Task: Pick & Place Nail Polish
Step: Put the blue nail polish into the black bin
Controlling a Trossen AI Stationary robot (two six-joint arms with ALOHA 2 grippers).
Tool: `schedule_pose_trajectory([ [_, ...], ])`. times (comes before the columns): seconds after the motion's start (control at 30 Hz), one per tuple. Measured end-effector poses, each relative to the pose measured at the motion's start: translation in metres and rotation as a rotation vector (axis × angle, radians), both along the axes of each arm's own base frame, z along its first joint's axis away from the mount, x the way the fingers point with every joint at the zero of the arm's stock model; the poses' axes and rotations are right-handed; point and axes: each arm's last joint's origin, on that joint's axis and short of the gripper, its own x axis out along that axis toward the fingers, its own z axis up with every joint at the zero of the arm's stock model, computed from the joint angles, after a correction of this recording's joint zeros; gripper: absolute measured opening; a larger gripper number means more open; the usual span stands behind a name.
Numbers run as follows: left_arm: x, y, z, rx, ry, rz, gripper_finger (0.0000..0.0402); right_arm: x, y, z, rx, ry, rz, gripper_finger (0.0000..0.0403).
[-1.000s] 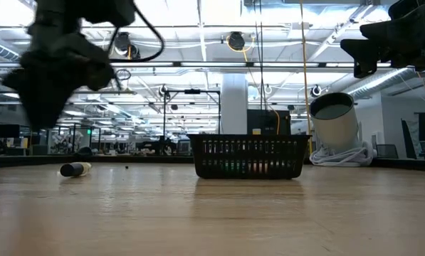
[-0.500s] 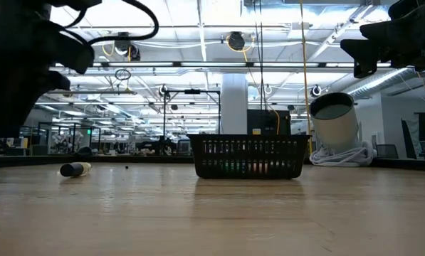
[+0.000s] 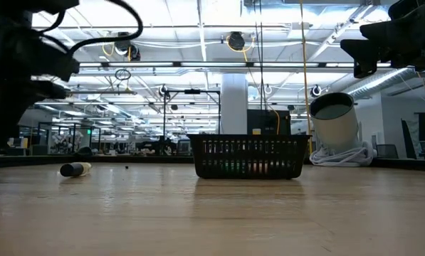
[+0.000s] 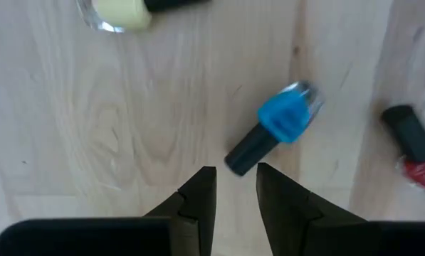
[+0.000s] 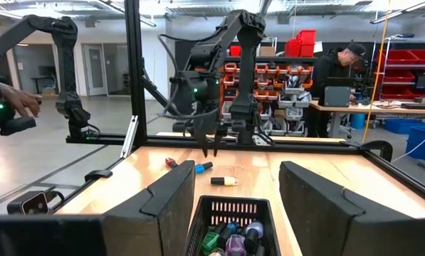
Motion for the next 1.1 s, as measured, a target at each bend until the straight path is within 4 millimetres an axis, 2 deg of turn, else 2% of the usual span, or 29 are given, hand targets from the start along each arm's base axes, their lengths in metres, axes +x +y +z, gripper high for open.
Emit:
schedule_pose_trajectory([
  [0.37, -0.012, -0.005, -0.030, 0.000, -0.073, -0.024, 0.0097, 0.000, 0.000, 0.000, 0.000, 0.000, 0.000, 0.0192],
  [0.7, -0.010, -0.006, -0.040, -0.032, -0.164, 0.033, 0.0097, 0.000, 0.000, 0.000, 0.000, 0.000, 0.000, 0.0192],
  [0.87, -0.009, -0.006, -0.040, -0.042, -0.167, 0.158, 0.0097, 0.000, 0.000, 0.000, 0.000, 0.000, 0.000, 0.0192],
  [1.1, -0.009, -0.006, -0.041, -0.052, -0.164, 0.552, 0.0097, 0.000, 0.000, 0.000, 0.000, 0.000, 0.000, 0.0192],
])
